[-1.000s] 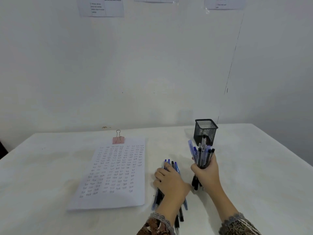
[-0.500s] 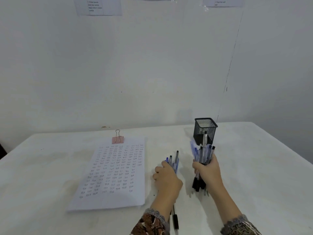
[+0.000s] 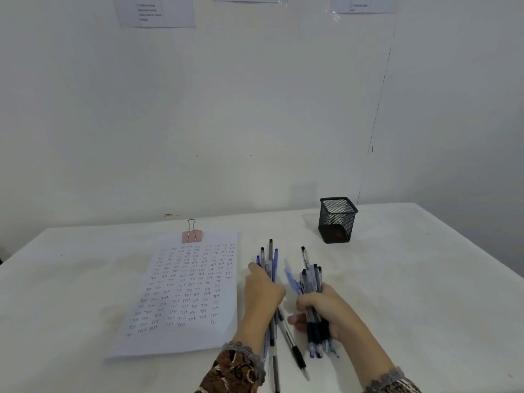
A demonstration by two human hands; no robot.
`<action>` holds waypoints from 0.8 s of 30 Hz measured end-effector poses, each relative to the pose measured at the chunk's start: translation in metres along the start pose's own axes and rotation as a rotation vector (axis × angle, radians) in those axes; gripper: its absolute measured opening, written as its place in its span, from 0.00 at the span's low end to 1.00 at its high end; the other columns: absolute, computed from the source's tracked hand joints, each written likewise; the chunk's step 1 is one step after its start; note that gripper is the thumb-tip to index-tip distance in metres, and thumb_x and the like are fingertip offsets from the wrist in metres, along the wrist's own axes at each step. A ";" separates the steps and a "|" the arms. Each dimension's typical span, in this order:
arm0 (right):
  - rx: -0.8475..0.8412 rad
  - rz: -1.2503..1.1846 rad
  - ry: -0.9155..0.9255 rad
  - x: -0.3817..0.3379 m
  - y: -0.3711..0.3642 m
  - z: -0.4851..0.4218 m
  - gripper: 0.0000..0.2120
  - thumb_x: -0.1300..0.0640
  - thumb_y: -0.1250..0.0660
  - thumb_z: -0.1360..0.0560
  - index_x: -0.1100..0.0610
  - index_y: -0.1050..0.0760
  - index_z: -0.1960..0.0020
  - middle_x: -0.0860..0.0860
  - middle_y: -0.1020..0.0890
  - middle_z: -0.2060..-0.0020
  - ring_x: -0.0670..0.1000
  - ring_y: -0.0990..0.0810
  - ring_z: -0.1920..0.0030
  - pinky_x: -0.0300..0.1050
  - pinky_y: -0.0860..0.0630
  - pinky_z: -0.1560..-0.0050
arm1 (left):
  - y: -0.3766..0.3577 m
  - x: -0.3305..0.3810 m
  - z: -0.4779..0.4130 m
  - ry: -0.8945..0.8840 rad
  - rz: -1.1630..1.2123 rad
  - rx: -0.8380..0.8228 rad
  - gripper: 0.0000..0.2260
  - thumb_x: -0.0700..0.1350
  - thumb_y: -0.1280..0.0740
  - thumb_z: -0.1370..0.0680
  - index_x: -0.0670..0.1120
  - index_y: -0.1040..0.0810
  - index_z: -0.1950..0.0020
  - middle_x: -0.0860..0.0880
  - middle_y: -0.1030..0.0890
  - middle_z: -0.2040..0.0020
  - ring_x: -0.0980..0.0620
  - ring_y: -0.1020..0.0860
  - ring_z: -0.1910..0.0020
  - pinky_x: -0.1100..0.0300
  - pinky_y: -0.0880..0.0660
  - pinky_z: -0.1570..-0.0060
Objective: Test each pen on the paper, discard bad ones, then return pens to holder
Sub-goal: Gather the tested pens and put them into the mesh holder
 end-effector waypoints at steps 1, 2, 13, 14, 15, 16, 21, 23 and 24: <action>-0.006 0.010 0.007 0.001 -0.002 0.000 0.14 0.76 0.38 0.34 0.61 0.34 0.54 0.61 0.27 0.65 0.63 0.21 0.68 0.53 0.23 0.65 | 0.002 -0.001 0.000 0.007 0.029 0.008 0.23 0.36 0.36 0.29 0.40 0.40 0.37 0.46 0.28 0.55 0.55 0.30 0.68 0.65 0.40 0.79; -0.009 0.028 0.015 0.001 -0.004 -0.002 0.15 0.76 0.38 0.35 0.62 0.34 0.53 0.62 0.26 0.65 0.62 0.21 0.69 0.52 0.22 0.65 | 0.003 -0.002 0.000 0.015 0.056 0.014 0.22 0.36 0.36 0.29 0.40 0.40 0.38 0.46 0.29 0.57 0.55 0.31 0.69 0.65 0.40 0.79; 0.018 0.150 0.113 -0.007 -0.021 -0.007 0.22 0.71 0.33 0.44 0.65 0.30 0.51 0.58 0.24 0.68 0.54 0.23 0.73 0.42 0.26 0.71 | 0.003 -0.013 -0.007 0.225 0.366 -0.013 0.26 0.35 0.34 0.30 0.37 0.39 0.35 0.45 0.29 0.56 0.51 0.28 0.61 0.60 0.30 0.71; 0.006 0.153 0.116 -0.008 -0.023 -0.008 0.22 0.72 0.33 0.44 0.65 0.29 0.50 0.58 0.24 0.68 0.53 0.23 0.72 0.42 0.26 0.70 | -0.001 -0.012 -0.008 0.248 0.409 -0.031 0.28 0.34 0.35 0.29 0.37 0.42 0.32 0.43 0.28 0.50 0.48 0.26 0.55 0.57 0.25 0.62; -0.003 0.159 0.117 -0.009 -0.024 -0.007 0.23 0.72 0.32 0.43 0.65 0.29 0.49 0.58 0.23 0.68 0.53 0.22 0.71 0.42 0.26 0.70 | -0.002 -0.011 -0.008 0.269 0.456 -0.044 0.31 0.33 0.36 0.28 0.37 0.46 0.29 0.40 0.30 0.40 0.44 0.26 0.46 0.53 0.25 0.49; -0.014 0.161 0.121 -0.011 -0.026 -0.008 0.22 0.72 0.32 0.43 0.64 0.29 0.49 0.57 0.23 0.68 0.53 0.22 0.71 0.42 0.25 0.70 | -0.004 -0.011 -0.009 0.288 0.507 -0.049 0.32 0.32 0.37 0.28 0.37 0.49 0.27 0.39 0.35 0.33 0.42 0.30 0.38 0.50 0.30 0.39; -0.005 0.159 0.179 -0.020 -0.032 -0.012 0.18 0.77 0.35 0.37 0.60 0.29 0.53 0.56 0.22 0.67 0.52 0.22 0.69 0.42 0.25 0.69 | -0.002 -0.020 -0.016 0.364 0.683 -0.032 0.22 0.31 0.37 0.29 0.34 0.36 0.36 0.40 0.29 0.49 0.46 0.29 0.55 0.55 0.28 0.54; 0.014 0.157 0.194 -0.022 -0.032 -0.015 0.18 0.77 0.35 0.37 0.59 0.28 0.54 0.56 0.22 0.67 0.52 0.22 0.68 0.42 0.25 0.69 | -0.004 -0.025 -0.016 0.390 0.747 -0.061 0.20 0.32 0.36 0.32 0.34 0.33 0.41 0.39 0.26 0.53 0.44 0.26 0.59 0.53 0.25 0.60; 0.025 0.159 0.199 -0.024 -0.031 -0.017 0.18 0.77 0.35 0.37 0.59 0.28 0.55 0.56 0.22 0.67 0.52 0.21 0.68 0.42 0.25 0.69 | -0.005 -0.026 -0.013 0.409 0.793 -0.091 0.18 0.32 0.35 0.32 0.33 0.30 0.43 0.38 0.25 0.56 0.43 0.25 0.61 0.52 0.24 0.61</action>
Point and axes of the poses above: each hand's wrist, its own z-axis away from the middle knuckle, its own y-axis out of the back of the hand, x = y × z, the point moved 7 cm from there along -z, towards the middle knuckle
